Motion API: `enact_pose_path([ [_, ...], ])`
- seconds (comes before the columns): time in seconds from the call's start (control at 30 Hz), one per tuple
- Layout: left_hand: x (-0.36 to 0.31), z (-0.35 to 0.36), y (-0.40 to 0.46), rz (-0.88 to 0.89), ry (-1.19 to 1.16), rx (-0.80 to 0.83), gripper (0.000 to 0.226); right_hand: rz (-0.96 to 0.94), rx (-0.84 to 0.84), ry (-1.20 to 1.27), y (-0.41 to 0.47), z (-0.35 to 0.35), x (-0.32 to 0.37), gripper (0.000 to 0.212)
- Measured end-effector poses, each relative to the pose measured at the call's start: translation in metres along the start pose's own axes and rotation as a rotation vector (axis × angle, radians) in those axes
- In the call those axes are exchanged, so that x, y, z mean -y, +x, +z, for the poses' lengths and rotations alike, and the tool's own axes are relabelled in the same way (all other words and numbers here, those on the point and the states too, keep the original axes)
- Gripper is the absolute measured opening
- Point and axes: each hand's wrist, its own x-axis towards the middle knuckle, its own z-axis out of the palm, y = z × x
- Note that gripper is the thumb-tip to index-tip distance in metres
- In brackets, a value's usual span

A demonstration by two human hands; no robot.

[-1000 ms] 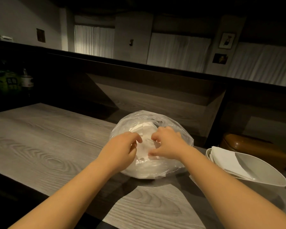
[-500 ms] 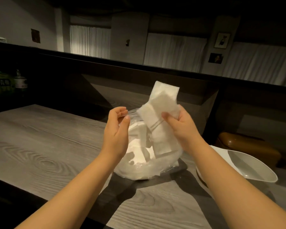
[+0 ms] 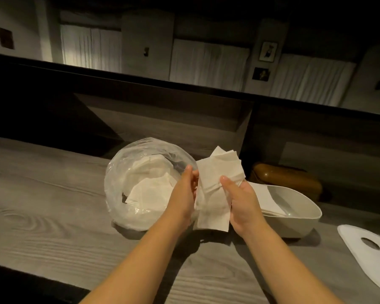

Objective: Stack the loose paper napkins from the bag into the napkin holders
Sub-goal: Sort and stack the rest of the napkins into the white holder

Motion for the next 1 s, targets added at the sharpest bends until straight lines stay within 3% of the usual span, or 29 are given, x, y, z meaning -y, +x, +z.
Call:
enact_pose_path([
  [0.1,0.008,-0.005,0.000,0.016,0.203,0.006,0.035,-0.012,-0.013,0.041,-0.001,-0.015,0.006,0.016],
  [0.23,0.011,-0.016,0.002,0.027,0.595,0.156,0.016,0.027,0.030,0.158,-0.002,-0.028,0.012,0.021],
  [0.37,0.011,-0.025,0.000,-0.042,0.693,0.317,0.019,0.090,0.045,0.308,-0.004,-0.036,0.013,0.019],
  [0.53,0.006,-0.031,-0.003,0.016,0.335,0.341,0.023,0.044,0.147,0.356,-0.008,-0.038,0.015,0.032],
  [0.67,0.001,-0.027,-0.008,0.040,-0.005,0.163,0.012,0.004,0.147,0.415,-0.007,-0.040,0.016,0.040],
  [0.9,0.004,-0.022,-0.003,0.140,-0.004,-0.056,0.021,0.057,0.116,0.452,-0.012,-0.041,0.020,0.052],
  [1.0,0.003,-0.021,-0.003,0.155,0.038,-0.056,0.015,0.072,0.131,0.369,-0.013,-0.039,0.019,0.040],
])
